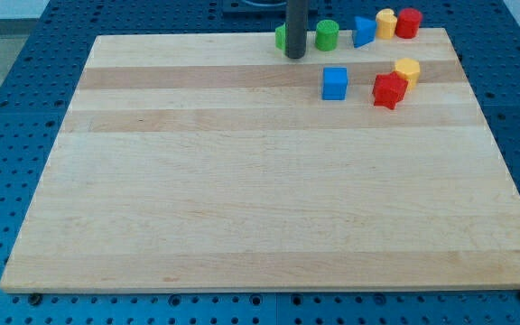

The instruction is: Point at yellow hexagon

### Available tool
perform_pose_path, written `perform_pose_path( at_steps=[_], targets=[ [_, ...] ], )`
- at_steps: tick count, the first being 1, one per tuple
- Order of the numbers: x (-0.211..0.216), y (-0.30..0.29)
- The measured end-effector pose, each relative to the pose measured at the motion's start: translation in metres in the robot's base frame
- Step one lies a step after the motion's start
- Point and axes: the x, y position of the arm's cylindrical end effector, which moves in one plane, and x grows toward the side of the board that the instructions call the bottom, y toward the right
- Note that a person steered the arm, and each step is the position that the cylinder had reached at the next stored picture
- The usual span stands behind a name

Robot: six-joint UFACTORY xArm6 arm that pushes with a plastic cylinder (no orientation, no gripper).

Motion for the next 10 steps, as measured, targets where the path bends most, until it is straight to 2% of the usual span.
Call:
perform_pose_path(
  at_steps=[3,4,6,7,8,9,10],
  targets=[
    [-0.003,-0.002],
    [0.01,-0.002],
    [0.146,0.008],
    [0.171,0.042],
    [0.175,0.086],
    [0.148,0.125],
    [0.151,0.134]
  ],
)
